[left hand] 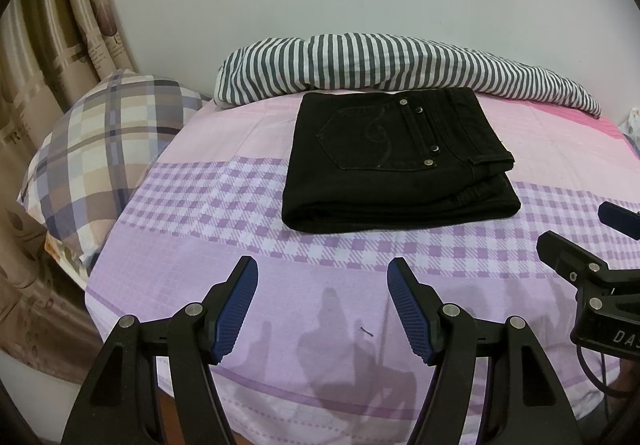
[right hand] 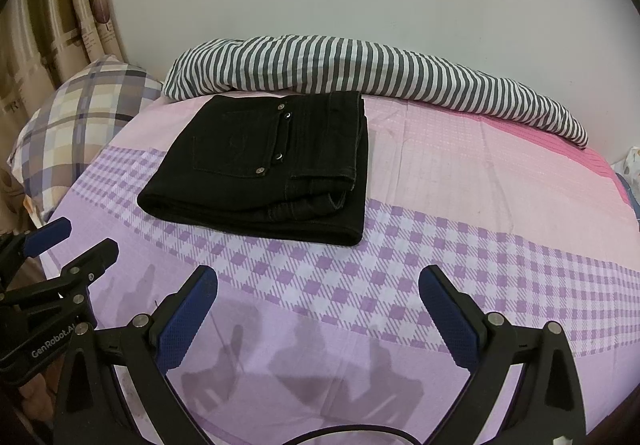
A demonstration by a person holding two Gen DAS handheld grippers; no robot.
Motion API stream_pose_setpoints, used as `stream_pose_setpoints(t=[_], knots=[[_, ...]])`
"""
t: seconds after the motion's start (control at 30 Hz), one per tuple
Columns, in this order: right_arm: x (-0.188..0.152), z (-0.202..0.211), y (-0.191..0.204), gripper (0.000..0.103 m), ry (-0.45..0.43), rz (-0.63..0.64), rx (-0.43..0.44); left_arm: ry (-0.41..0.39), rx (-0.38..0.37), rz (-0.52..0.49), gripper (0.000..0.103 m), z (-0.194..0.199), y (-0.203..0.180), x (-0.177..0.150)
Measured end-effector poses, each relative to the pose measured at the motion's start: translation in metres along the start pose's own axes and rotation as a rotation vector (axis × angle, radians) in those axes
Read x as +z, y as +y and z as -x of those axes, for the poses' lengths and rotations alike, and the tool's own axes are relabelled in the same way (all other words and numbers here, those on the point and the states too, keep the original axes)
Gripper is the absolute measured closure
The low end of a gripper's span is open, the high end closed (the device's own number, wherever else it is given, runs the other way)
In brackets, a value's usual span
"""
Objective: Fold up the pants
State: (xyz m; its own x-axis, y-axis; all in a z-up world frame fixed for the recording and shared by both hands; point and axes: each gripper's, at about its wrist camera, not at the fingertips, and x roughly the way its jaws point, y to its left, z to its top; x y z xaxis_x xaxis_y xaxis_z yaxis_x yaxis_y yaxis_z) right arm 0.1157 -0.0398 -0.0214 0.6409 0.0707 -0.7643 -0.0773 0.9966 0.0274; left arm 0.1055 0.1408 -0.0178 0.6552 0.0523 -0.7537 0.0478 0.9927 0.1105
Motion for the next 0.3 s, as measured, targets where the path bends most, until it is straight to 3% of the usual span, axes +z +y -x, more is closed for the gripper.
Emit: stream_pose_setpoints(t=[0.3], knots=[[-0.0008,-0.0005,-0.0007,0.003,0.002,-0.002,0.001,0.004,-0.012,-0.003,0.035,-0.0013,0.0034,-0.0008]])
